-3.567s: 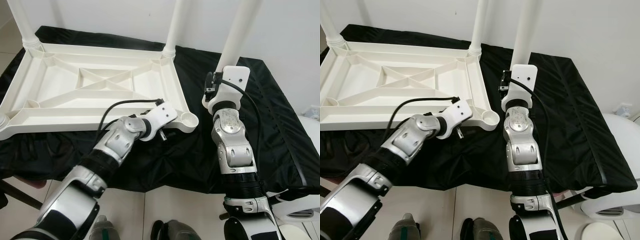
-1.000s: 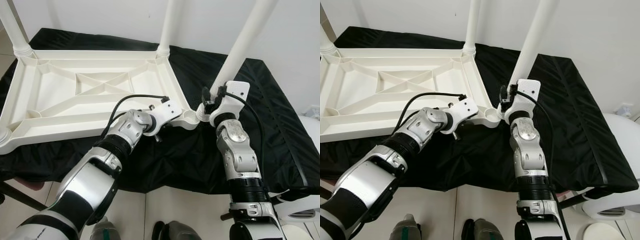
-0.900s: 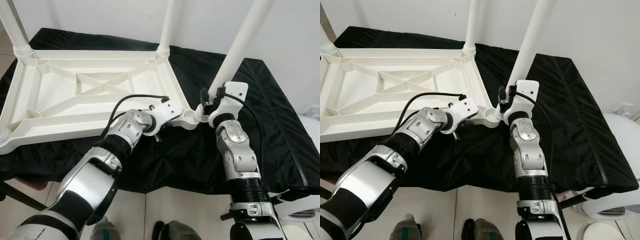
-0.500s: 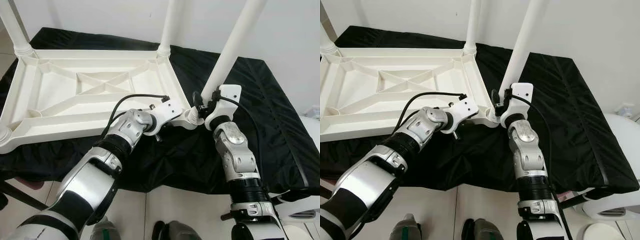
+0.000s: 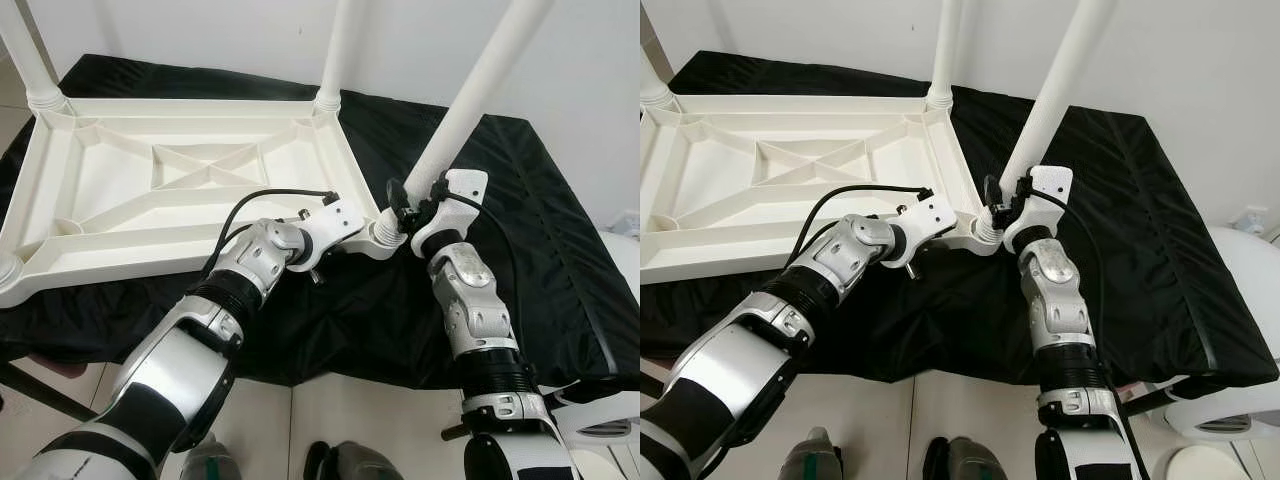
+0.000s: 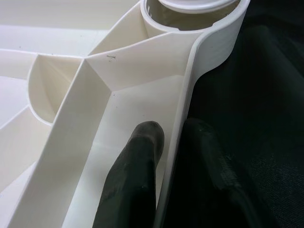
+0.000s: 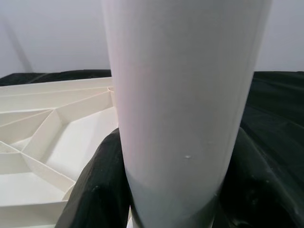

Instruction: Building children table

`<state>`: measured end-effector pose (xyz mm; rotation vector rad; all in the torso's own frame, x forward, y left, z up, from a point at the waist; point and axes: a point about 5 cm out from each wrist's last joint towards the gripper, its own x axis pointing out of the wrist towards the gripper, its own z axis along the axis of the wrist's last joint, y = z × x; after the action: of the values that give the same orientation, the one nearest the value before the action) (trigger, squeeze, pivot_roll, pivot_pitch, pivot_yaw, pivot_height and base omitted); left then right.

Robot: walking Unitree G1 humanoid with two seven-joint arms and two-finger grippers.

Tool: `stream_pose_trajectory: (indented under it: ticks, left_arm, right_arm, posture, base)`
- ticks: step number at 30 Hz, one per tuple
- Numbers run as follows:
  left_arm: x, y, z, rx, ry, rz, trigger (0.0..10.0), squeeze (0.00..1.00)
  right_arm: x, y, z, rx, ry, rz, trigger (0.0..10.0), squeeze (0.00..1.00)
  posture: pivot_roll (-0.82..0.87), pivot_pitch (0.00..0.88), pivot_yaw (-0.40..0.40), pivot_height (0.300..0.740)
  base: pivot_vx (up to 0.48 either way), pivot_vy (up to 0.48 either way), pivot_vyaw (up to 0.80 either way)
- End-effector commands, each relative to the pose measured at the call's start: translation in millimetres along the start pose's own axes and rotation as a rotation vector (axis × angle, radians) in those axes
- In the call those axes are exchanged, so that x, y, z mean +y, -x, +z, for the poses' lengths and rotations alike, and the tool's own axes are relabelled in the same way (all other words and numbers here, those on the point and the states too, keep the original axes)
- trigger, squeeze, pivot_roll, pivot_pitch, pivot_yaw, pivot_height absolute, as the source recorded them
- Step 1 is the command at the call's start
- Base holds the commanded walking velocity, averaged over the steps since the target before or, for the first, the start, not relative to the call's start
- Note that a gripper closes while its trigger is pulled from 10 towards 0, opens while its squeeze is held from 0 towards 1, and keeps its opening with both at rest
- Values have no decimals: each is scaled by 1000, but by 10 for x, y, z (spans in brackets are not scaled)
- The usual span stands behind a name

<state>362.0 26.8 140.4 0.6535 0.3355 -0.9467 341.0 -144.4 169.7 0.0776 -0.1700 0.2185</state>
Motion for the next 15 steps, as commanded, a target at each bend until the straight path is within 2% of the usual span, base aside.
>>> stream_pose_trajectory:
  ticks: [1, 15]
  left_arm:
    - [70, 51, 214, -89, -36, 37, 10000, 0]
    - [93, 65, 232, -94, -31, 51, 10000, 0]
  right_arm:
    - [3, 27, -190, 82, -30, 16, 10000, 0]
    - [124, 74, -304, 116, -15, 123, 10000, 0]
  posture:
    - [68, 46, -112, 740]
    - [69, 53, -117, 740]
  base:
    - [0, 0, 0]
    - [0, 0, 0]
